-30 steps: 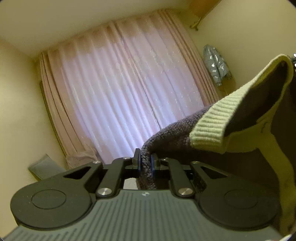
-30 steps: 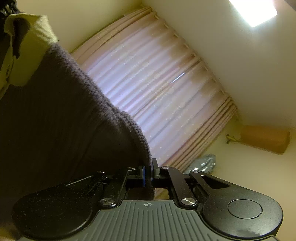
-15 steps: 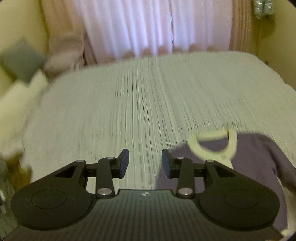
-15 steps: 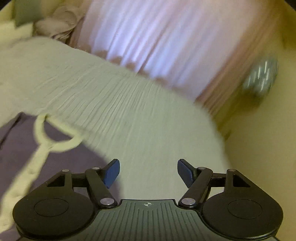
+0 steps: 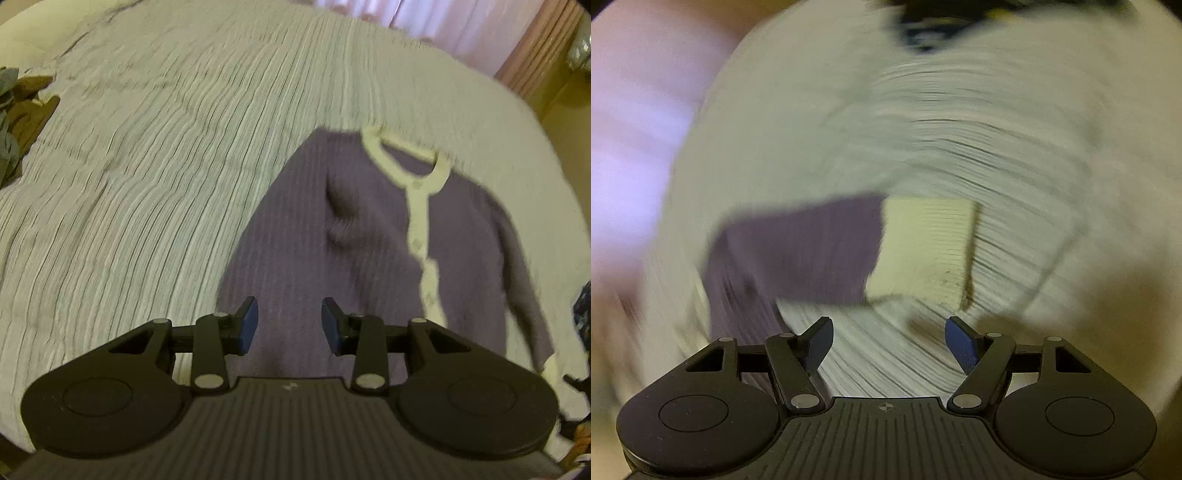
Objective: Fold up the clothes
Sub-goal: 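Lay the cardigan down flat and release both grippers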
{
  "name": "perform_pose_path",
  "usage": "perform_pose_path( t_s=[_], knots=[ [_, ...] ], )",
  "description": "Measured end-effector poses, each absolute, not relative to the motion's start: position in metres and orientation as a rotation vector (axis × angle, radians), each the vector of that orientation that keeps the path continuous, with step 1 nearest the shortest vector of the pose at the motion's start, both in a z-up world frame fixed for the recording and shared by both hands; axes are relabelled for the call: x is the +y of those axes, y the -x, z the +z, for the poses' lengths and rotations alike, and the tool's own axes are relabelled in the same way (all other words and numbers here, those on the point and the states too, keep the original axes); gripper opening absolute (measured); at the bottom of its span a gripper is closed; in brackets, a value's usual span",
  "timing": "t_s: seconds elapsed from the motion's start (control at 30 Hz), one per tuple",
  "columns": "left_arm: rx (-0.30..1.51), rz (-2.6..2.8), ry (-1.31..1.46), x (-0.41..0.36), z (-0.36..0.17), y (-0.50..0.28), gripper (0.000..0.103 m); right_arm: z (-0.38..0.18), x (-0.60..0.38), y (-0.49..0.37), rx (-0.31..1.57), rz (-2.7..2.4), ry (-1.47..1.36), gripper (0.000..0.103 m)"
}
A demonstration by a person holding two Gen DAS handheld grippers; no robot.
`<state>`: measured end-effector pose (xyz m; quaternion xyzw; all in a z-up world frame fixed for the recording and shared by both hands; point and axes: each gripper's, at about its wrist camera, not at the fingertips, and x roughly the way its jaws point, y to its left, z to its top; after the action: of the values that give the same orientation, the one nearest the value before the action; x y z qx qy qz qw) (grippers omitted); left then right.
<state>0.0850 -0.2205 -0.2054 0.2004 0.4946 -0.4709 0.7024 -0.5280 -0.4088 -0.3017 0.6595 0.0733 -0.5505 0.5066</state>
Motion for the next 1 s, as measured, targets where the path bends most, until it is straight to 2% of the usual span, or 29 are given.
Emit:
perform_pose_path(
  t_s=[0.1, 0.23, 0.27, 0.3, 0.37, 0.47, 0.5, 0.7, 0.73, 0.77, 0.8, 0.83, 1.0],
  knots=[
    [1.091, -1.058, -0.383, -0.229, -0.193, -0.087, 0.033, -0.328, -0.401, 0.550, -0.134, -1.336, -1.784, 0.071],
    [1.081, -1.042, -0.350, -0.229, -0.182, -0.088, 0.033, -0.367, -0.404, 0.556, -0.363, -1.357, -1.964, 0.068],
    [1.080, -1.031, -0.349, -0.228, -0.180, -0.088, 0.033, -0.372, -0.408, 0.557, -0.396, -1.377, -1.976, 0.029],
    [1.079, -1.021, -0.346, -0.224, -0.180, -0.089, 0.033, -0.376, -0.412, 0.558, -0.429, -1.398, -1.988, 0.008],
    [1.078, -1.001, -0.340, -0.218, -0.181, -0.090, 0.033, -0.361, -0.438, 0.562, -0.308, -1.430, -1.875, 0.008],
    [1.076, -0.971, -0.330, -0.208, -0.182, -0.092, 0.033, -0.304, -0.486, 0.569, -0.126, -1.440, -1.497, 0.008],
    [1.076, -0.961, -0.327, -0.205, -0.182, -0.093, 0.033, -0.283, -0.500, 0.574, -0.099, -1.451, -1.382, 0.008],
    [1.117, -0.913, -0.306, -0.184, -0.198, -0.096, 0.033, -0.257, -0.559, 0.593, 0.060, -1.571, -1.319, 0.008],
    [1.131, -0.906, -0.307, -0.181, -0.202, -0.096, 0.033, -0.253, -0.569, 0.596, 0.087, -1.590, -1.308, 0.019],
    [1.145, -0.899, -0.309, -0.178, -0.207, -0.095, 0.033, -0.249, -0.579, 0.599, 0.114, -1.610, -1.296, 0.046],
    [1.155, -0.896, -0.314, -0.176, -0.212, -0.094, 0.034, -0.245, -0.588, 0.602, 0.140, -1.628, -1.285, 0.061],
    [1.166, -0.892, -0.319, -0.173, -0.217, -0.092, 0.035, -0.240, -0.598, 0.605, 0.167, -1.647, -1.273, 0.070],
    [1.230, -0.924, -0.399, -0.170, -0.252, -0.072, 0.039, -0.250, -0.553, 0.596, 0.156, -1.622, -1.389, 0.070]
  ],
)
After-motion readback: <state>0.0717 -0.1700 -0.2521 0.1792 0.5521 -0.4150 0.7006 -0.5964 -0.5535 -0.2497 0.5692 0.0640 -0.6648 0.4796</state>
